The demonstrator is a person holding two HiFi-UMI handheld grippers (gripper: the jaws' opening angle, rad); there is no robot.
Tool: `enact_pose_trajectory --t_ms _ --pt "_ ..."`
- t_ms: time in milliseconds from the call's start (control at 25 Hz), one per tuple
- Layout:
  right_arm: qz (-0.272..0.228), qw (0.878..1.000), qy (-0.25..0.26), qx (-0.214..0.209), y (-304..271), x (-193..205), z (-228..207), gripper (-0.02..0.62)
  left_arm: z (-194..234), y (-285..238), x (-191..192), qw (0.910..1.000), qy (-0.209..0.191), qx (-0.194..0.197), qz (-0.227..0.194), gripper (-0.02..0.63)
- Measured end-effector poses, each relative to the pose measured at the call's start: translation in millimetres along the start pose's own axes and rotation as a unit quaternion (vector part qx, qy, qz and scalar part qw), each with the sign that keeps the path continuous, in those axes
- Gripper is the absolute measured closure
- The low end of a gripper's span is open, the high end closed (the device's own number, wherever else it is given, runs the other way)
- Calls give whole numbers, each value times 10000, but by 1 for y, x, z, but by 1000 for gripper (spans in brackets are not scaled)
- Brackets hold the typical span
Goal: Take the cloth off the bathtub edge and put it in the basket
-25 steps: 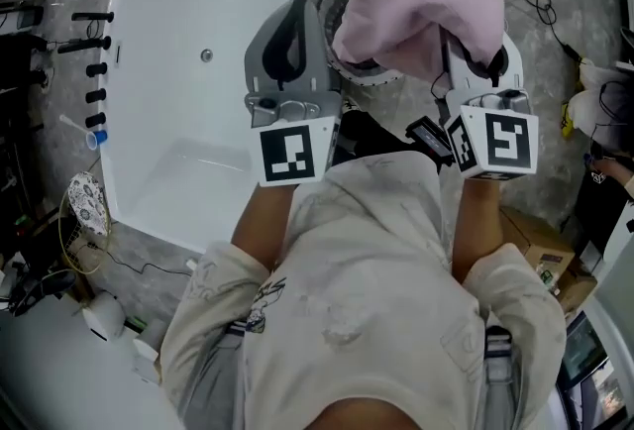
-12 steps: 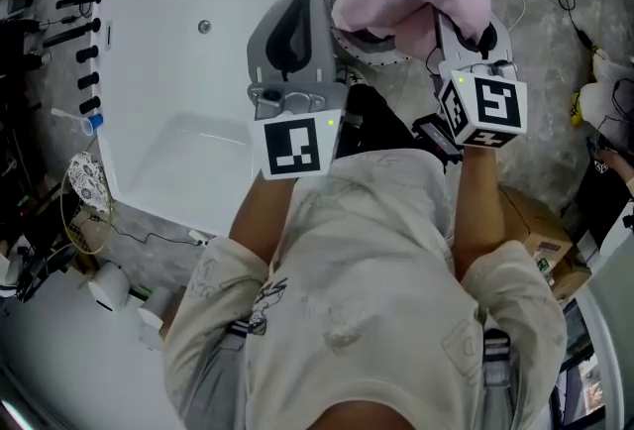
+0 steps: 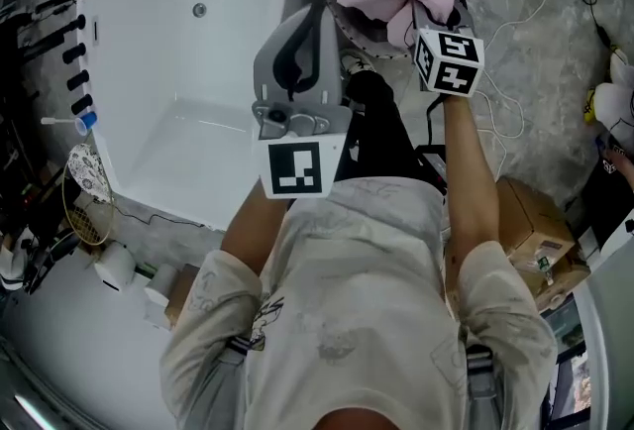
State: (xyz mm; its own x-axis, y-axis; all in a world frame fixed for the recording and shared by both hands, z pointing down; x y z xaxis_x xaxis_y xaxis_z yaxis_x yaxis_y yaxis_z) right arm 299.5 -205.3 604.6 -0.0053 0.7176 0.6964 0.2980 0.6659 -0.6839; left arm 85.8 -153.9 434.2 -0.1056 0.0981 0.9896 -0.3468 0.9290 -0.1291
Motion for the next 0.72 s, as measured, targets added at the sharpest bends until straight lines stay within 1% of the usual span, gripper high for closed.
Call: enact_pose_trajectory --t_ms 120,280,400,560,720 --pt "354 9991 -173 144 -43 36 -13 491 0 -9 19 10000 28 26 54 604" --pt "881 9955 -179 285 -91 82 -22 491 4 -18 39 10000 69 -25 58 604" --pt "1268 9910 -258 343 -120 113 -32 491 4 -26 57 9999 48 55 97 606" --pt "1744 9836 -365 290 -156 146 -34 489 8 -32 78 9997 89 133 191 606" --pt "2206 9739 -390 373 -175 169 -38 486 4 -35 90 9992 128 203 308 605"
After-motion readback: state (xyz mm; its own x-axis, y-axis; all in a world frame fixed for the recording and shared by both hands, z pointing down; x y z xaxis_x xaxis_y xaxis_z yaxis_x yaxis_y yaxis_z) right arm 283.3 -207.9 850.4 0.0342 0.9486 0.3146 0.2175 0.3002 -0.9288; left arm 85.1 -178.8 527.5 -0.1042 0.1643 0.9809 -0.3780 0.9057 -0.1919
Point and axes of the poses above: the fingertips, and each gripper's own axes: y backward along the fingers, z to its left, x out of its underside, the point moved 9 cm from there along y, backward along the fingers, and after that the axes turned 5 degrees about -y, right-handed, at the moved point
